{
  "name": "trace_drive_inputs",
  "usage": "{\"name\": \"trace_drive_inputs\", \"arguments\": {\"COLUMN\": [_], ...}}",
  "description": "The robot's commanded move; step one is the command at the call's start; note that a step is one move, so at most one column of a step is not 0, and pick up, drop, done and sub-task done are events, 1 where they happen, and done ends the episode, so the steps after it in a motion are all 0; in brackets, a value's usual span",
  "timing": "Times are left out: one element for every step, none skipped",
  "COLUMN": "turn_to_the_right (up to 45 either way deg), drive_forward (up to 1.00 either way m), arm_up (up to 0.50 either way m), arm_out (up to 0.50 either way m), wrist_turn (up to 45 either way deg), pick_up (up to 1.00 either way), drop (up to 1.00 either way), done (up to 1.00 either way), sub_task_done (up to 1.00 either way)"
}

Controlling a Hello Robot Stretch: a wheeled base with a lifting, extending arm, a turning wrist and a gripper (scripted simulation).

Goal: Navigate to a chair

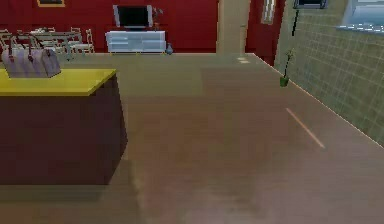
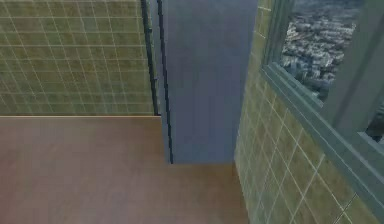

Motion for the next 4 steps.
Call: {"name": "trace_drive_inputs", "arguments": {"turn_to_the_right": [0.0,0.0,-3.0,0.0], "drive_forward": [0.1,1.0,0.0,1.0], "arm_up": [0.0,0.0,0.0,0.0], "arm_out": [0.0,0.0,0.0,0.0], "wrist_turn": [0.0,0.0,0.0,0.0], "pick_up": [0.0,0.0,0.0,0.0], "drop": [0.0,0.0,0.0,0.0], "done": [0.0,0.0,0.0,0.0], "sub_task_done": [0.0,0.0,0.0,0.0]}}
